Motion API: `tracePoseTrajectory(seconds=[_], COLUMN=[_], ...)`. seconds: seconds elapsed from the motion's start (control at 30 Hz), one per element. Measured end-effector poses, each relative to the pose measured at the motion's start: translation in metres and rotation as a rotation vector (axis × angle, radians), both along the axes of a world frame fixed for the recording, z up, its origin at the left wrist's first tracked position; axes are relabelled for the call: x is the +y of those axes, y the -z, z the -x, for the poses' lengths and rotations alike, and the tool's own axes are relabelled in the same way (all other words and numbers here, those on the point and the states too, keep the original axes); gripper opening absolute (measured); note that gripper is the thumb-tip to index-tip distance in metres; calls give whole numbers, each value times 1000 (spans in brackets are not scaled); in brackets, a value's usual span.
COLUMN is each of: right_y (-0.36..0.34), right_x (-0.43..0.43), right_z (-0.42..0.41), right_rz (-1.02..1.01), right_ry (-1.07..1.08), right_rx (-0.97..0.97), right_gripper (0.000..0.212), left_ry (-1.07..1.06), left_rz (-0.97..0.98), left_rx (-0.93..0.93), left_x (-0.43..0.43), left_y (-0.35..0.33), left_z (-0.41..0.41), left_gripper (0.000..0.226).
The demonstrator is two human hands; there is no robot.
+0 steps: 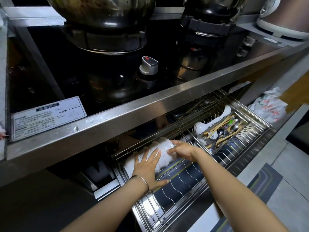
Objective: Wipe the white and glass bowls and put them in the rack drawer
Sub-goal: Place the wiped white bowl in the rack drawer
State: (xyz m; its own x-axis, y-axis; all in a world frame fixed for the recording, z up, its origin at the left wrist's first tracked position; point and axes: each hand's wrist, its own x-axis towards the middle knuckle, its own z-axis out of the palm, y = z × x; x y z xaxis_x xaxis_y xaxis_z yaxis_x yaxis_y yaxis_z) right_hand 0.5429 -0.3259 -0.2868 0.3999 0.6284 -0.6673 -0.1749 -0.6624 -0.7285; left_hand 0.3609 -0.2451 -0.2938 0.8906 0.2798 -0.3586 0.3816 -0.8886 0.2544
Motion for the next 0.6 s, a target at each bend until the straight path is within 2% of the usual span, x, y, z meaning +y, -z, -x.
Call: tracePoseTrajectory(seconds=[0.13, 0.3, 0.37, 0.47, 0.6], right_y=[-7, -29, -43, -77, -132], right_x=[-1, -11, -19, -38, -61], right_z=[2, 13, 20, 40, 86], right_rz=[54, 157, 106, -35, -259], right_ry=[-34, -182, -187, -87, 7], right_rx=[-101, -440, -532, -628, -685], right_gripper=[47, 44, 42, 37, 26], left_ry=[22, 79, 110, 130, 194], left_rz=[-15, -25, -19, -10, 34], left_rx=[1, -63, -124, -278, -518], left_x=[3, -3, -5, -8, -7], left_y=[-3, -23, -39, -76, -140], left_z=[0, 5, 10, 24, 58], left_gripper=[99, 77, 64, 48, 52])
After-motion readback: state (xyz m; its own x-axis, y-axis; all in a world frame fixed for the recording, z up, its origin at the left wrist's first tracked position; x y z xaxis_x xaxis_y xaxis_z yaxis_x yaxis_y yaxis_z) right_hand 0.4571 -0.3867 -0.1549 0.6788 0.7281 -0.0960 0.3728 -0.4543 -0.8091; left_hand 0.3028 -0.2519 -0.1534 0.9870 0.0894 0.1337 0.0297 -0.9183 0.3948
